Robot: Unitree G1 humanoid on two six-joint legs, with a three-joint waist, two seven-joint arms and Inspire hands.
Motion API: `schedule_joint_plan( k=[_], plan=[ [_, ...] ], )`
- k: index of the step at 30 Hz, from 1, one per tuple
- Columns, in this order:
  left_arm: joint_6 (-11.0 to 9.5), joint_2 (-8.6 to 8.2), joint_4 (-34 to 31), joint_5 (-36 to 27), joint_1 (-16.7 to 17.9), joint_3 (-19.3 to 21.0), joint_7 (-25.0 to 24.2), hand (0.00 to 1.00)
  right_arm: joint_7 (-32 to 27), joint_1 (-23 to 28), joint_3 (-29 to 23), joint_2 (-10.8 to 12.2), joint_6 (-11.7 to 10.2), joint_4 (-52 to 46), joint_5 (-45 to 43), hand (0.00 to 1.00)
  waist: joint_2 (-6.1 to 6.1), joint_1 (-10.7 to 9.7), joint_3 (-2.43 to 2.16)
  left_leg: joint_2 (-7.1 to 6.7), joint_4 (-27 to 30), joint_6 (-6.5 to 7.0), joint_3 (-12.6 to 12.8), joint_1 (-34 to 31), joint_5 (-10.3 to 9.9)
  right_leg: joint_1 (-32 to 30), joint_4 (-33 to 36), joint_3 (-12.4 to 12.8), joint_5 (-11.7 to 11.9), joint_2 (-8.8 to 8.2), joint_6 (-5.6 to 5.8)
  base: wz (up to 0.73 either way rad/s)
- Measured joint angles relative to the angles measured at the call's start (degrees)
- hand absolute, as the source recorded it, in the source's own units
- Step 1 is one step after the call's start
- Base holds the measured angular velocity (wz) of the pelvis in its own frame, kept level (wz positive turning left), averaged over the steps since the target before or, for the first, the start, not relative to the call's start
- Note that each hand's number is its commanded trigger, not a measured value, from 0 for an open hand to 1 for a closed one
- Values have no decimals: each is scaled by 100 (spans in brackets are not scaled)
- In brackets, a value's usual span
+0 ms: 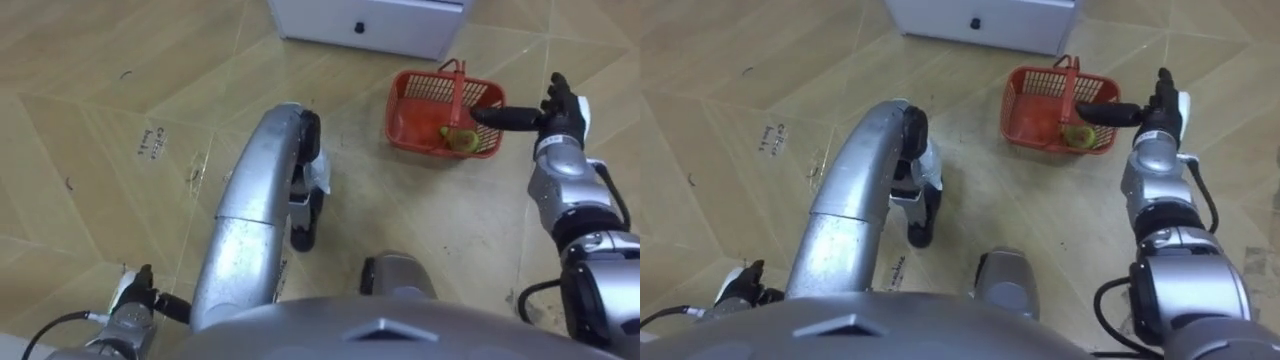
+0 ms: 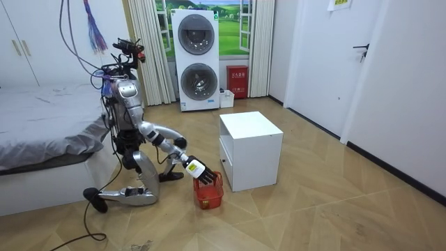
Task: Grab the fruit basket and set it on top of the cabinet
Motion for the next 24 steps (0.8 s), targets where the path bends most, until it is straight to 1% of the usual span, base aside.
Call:
schedule_joint_plan(
  k=[2,4,5,7,9,10,12,14,16,18,22,24],
  plan=[
    [23,21,0,-37,11,-53,-49,0,84,-98,0,-57,-2,225,81,0,6,84,3,0,2,9,2,-46,5,-48,6,0,-1,-4,2,2],
    [50,33,-1,-235,22,-140,-156,0,161,-219,8,-142,-2,355,186,0,60,158,32,-1,2,35,17,-113,26,-110,22,-17,-25,-18,49,2],
    [56,35,-1,-243,22,-170,-169,0,176,-232,11,-166,-3,359,209,0,70,176,31,-1,2,45,24,-133,32,-132,27,-17,-25,-26,49,0],
    [105,36,1,-247,23,-214,-266,0,208,-336,79,-235,-5,477,276,0,93,230,46,-6,-28,91,100,-151,56,-170,36,-19,-25,-108,49,3],
    [109,55,5,-278,22,-256,-294,0,261,-426,182,-254,-6,569,382,0,125,241,69,-9,-35,124,130,-155,73,-172,40,-30,-25,-137,48,5],
    [106,84,5,-350,30,-335,-347,0,333,-451,228,-254,-7,620,450,0,133,255,73,-12,-42,138,147,-155,80,-174,41,-27,-25,-155,49,0],
    [107,99,4,-367,45,-336,-381,0,418,-457,279,-269,-7,687,495,0,146,320,82,-12,-47,148,161,-160,85,-193,55,-13,-26,-174,50,0],
    [107,106,3,-380,48,-336,-391,0,489,-456,356,-297,-2,809,567,0,149,401,82,-10,-54,161,172,-165,94,-205,69,-2,-26,-184,50,0],
    [110,110,-17,-451,71,-336,-432,0,599,-456,414,-340,-5,875,648,0,181,459,87,-4,-71,181,189,-185,126,-235,96,1,-30,-195,57,0],
    [111,111,-36,-481,101,-336,-468,0,603,-453,463,-384,0,1027,694,0,216,510,81,-5,-75,187,197,-185,136,-235,104,2,-31,-201,59,0],
    [154,118,-46,-628,163,-342,-469,0,600,-443,576,-402,40,1094,886,0,250,531,78,-8,-97,179,211,-224,157,-284,114,-2,-36,-212,64,2],
    [152,117,-51,-665,169,-387,-470,0,607,-444,600,-418,42,1106,896,0,257,539,75,-13,-112,184,237,-225,160,-291,108,-2,-37,-243,65,4]
  ],
)
